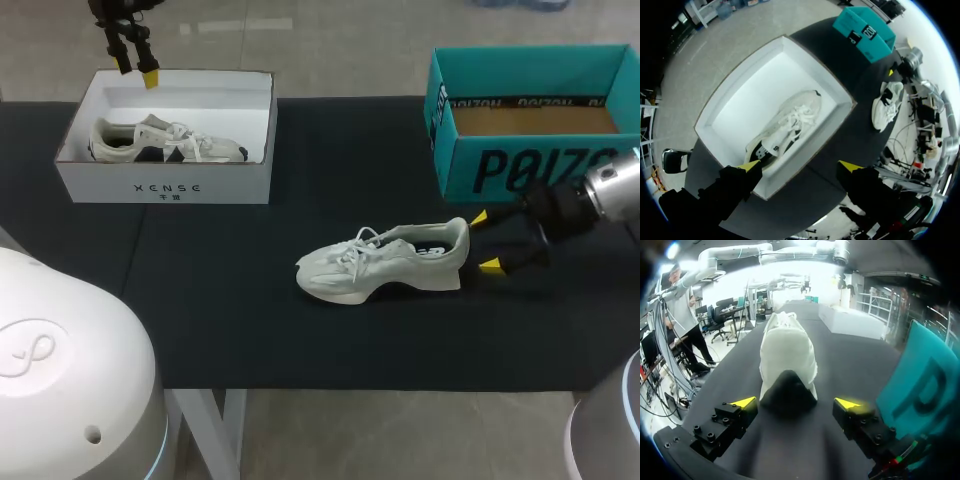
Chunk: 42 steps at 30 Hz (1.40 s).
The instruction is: Take the shoe out of the shoebox, open the shoe tongue, remove and reinsert the insole, then place the shoe into the shoebox
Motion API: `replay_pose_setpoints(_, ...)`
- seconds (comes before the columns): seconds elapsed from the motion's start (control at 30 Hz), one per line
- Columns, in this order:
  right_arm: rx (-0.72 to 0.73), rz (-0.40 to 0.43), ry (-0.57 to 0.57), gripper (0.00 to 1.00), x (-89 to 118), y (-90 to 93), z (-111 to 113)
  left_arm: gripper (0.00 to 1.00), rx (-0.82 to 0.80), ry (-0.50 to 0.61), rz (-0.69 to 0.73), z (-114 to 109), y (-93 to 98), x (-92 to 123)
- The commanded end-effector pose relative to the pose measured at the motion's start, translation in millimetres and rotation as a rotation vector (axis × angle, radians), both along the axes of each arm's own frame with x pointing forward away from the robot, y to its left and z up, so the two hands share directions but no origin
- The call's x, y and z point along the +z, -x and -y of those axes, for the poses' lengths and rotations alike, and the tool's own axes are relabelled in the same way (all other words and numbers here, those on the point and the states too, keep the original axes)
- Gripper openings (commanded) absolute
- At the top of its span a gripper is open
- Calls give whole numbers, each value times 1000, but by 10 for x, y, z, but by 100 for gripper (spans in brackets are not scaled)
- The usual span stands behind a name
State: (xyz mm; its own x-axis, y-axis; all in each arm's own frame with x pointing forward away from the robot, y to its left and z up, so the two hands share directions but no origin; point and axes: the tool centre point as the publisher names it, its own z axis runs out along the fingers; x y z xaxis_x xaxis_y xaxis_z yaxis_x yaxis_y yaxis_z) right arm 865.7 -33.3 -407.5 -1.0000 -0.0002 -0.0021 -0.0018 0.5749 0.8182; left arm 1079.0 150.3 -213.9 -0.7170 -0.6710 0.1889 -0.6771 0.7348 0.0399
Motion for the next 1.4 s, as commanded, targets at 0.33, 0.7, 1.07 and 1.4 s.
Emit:
replay_pose_setpoints(0.33,31,-10,-9,100,-26,-7,-214,100,-2,-1,-4,-6,-14,4)
replay_pose_setpoints(0.7,22,-11,-37,100,-103,-36,-337,100,-2,-1,-4,-6,-14,4)
replay_pose_setpoints(1.07,32,-17,-43,100,-125,-44,-455,100,-2,-1,-4,-6,-14,4)
replay_pose_setpoints(1.4,35,-27,-52,100,-177,-17,-561,100,-2,-1,-4,-6,-14,4)
